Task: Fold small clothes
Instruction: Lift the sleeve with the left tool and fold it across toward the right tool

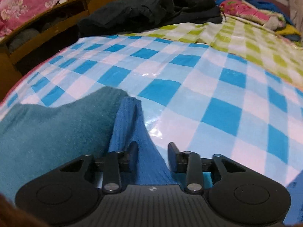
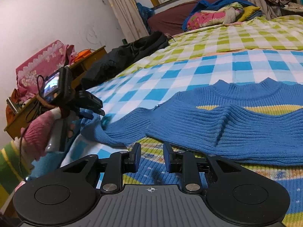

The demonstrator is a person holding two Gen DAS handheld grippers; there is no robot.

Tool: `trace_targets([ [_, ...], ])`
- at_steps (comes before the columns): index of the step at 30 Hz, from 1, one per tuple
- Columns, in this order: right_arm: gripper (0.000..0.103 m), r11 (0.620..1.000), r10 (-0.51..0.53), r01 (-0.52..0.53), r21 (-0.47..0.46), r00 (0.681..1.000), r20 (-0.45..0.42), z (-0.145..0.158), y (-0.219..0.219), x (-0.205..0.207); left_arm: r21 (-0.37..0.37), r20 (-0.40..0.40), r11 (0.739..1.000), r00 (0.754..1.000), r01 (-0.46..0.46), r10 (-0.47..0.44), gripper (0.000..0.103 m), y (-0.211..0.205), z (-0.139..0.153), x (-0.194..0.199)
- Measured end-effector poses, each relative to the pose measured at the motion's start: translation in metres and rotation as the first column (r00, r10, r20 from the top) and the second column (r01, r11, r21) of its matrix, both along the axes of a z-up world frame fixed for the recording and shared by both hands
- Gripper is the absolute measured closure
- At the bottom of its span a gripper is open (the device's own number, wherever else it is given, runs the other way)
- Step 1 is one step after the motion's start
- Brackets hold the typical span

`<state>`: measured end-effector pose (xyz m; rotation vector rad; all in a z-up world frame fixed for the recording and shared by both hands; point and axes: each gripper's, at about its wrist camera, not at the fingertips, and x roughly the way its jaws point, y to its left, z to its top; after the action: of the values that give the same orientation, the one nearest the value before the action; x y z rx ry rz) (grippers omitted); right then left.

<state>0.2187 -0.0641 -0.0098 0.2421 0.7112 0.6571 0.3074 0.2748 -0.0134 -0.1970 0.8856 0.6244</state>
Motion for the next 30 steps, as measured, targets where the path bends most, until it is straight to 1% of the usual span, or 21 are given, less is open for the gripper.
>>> trace_targets([
  [1, 0.077, 1.0, -0.001, 0.001, 0.002, 1.0, -0.001, 0.0, -0.001, 0.0, 0.009, -0.005, 1.0, 1.0, -0.004, 0.004, 0.084, 0.001, 0.0, 0.001],
  [2, 0.077, 1.0, -0.004, 0.004, 0.006, 1.0, -0.002, 0.0, -0.003, -0.001, 0.006, 0.002, 1.0, 1.0, -0.003, 0.003, 0.087, 0.002, 0.0, -0.001],
  [5, 0.076, 1.0, -0.011, 0.011, 0.016, 1.0, -0.003, 0.0, -0.007, -0.002, -0.029, 0.066, 0.999, 0.998, 0.026, -0.024, 0.089, 0.005, 0.008, -0.01],
  [7, 0.076, 1.0, -0.017, 0.017, 0.022, 1.0, -0.001, 0.001, -0.01, -0.003, -0.045, 0.118, 0.997, 0.991, 0.063, -0.058, 0.09, 0.001, 0.016, -0.019],
  [9, 0.076, 0.999, -0.021, 0.021, 0.03, 1.0, 0.0, 0.003, -0.013, -0.003, -0.074, 0.186, 0.989, 0.976, 0.127, -0.111, 0.09, -0.008, 0.027, -0.029],
  [11, 0.076, 0.999, -0.026, 0.026, 0.043, 1.0, -0.006, 0.005, -0.015, -0.003, -0.099, 0.233, 0.976, 0.959, 0.192, -0.165, 0.09, -0.022, 0.037, -0.037],
  [13, 0.076, 0.998, -0.032, 0.033, 0.056, 0.999, -0.012, 0.007, -0.017, -0.003, -0.127, 0.291, 0.949, 0.925, 0.289, -0.243, 0.09, -0.042, 0.049, -0.047],
  [15, 0.076, 0.997, -0.044, 0.044, 0.065, 0.999, -0.01, 0.01, -0.02, -0.003, -0.143, 0.332, 0.908, 0.883, 0.394, -0.331, 0.09, -0.066, 0.056, -0.058],
  [18, 0.076, 0.995, -0.069, 0.069, 0.074, 0.998, -0.011, 0.013, -0.026, -0.001, -0.148, 0.351, 0.827, 0.811, 0.542, -0.469, 0.09, -0.11, 0.055, -0.076],
  [20, 0.075, 0.991, -0.085, 0.089, 0.1, 0.995, -0.048, 0.011, -0.033, 0.002, -0.154, 0.343, 0.779, 0.772, 0.608, -0.535, 0.09, -0.136, 0.045, -0.086],
  [21, 0.071, 0.988, -0.094, 0.101, 0.114, 0.993, -0.07, 0.009, -0.036, 0.004, -0.151, 0.332, 0.761, 0.757, 0.631, -0.563, 0.09, -0.147, 0.039, -0.091],
  [22, 0.066, 0.984, -0.1, 0.113, 0.135, 0.99, -0.101, 0.006, -0.04, 0.007, -0.139, 0.319, 0.748, 0.744, 0.649, -0.587, 0.09, -0.158, 0.034, -0.095],
  [24, 0.065, 0.976, -0.106, 0.132, 0.173, 0.982, -0.155, 0.0, -0.046, 0.011, -0.103, 0.289, 0.723, 0.716, 0.683, -0.635, 0.09, -0.176, 0.022, -0.102],
  [26, 0.065, 0.966, -0.11, 0.154, 0.207, 0.972, -0.209, -0.006, -0.048, 0.016, -0.102, 0.275, 0.703, 0.699, 0.704, -0.661, 0.089, -0.186, 0.012, -0.107],
  [27, 0.065, 0.963, -0.109, 0.16, 0.218, 0.967, -0.229, -0.009, -0.048, 0.019, -0.113, 0.274, 0.695, 0.695, 0.71, -0.665, 0.089, -0.189, 0.009, -0.109],
  [30, 0.065, 0.952, -0.088, 0.161, 0.261, 0.958, -0.271, -0.013, -0.041, 0.027, -0.132, 0.294, 0.696, 0.698, 0.706, -0.653, 0.089, -0.185, 0.006, -0.11],
])
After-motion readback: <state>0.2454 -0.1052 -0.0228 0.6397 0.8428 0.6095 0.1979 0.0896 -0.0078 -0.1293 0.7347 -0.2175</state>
